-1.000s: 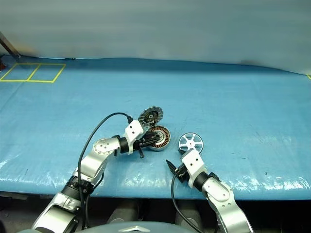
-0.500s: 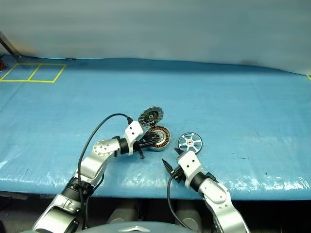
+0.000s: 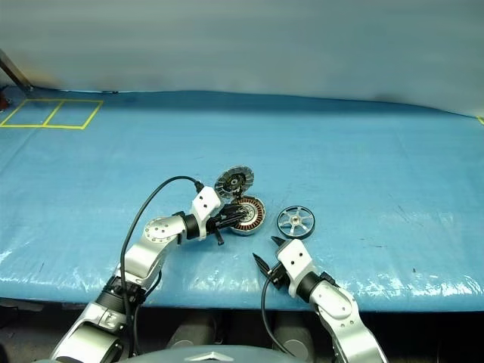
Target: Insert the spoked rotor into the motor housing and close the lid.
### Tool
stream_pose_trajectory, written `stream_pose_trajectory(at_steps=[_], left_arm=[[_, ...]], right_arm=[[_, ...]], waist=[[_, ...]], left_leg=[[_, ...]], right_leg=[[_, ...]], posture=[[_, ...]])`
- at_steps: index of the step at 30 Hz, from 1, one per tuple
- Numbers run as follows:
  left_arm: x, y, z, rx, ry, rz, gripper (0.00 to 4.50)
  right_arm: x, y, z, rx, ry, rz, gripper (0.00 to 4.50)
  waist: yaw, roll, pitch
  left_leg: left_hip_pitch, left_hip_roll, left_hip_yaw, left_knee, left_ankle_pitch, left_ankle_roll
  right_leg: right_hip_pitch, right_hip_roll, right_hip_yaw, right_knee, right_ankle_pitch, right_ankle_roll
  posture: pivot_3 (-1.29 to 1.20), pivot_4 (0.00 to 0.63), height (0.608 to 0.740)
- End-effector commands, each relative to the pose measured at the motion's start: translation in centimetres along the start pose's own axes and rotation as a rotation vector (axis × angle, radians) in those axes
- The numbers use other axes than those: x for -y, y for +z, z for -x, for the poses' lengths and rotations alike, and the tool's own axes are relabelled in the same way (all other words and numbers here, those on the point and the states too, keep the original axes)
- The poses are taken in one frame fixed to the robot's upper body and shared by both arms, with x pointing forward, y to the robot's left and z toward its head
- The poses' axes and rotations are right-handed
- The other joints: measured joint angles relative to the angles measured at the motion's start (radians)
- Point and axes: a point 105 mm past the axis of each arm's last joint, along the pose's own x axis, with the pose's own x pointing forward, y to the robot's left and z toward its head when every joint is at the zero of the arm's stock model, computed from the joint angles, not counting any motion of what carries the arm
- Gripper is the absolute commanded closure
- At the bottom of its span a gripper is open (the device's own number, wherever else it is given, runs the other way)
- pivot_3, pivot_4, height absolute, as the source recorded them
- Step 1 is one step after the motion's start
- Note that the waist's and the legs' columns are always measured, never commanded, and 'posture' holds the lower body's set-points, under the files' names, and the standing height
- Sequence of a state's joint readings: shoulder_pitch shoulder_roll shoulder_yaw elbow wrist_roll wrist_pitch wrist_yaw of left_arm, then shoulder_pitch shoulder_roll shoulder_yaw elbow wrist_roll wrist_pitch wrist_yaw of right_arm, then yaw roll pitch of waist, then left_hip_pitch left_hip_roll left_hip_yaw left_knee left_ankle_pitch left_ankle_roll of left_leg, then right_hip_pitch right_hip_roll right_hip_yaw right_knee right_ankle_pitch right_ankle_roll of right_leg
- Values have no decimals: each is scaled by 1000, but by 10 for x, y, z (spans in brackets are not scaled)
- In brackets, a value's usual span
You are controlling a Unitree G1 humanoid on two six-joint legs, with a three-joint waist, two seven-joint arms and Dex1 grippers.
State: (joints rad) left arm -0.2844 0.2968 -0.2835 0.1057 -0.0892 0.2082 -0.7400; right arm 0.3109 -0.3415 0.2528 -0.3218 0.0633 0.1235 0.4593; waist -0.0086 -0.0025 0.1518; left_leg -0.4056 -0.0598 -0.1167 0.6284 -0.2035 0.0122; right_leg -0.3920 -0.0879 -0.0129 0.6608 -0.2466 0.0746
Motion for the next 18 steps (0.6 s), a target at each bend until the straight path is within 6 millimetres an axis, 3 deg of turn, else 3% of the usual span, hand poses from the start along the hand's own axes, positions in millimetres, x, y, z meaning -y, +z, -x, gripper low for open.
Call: stream_pose_trajectory(at_steps=[1,18], left_arm=[[9,-9,0,-34,-41,22,3862],[10,-1,-7,-5,-44,45,3862]], right_arm=[[2,10,1,49,-3,16,1245],[0,11,2,40,-7,11,1245]], waist=[[0,0,0],[7,0,0]], left_leg=[[0,0,0,0,0,0],[0,0,0,0,0,0]], right_leg=[[0,0,0,0,0,0],[0,0,0,0,0,0]], posture=[[0,150,740],[0,150,740]])
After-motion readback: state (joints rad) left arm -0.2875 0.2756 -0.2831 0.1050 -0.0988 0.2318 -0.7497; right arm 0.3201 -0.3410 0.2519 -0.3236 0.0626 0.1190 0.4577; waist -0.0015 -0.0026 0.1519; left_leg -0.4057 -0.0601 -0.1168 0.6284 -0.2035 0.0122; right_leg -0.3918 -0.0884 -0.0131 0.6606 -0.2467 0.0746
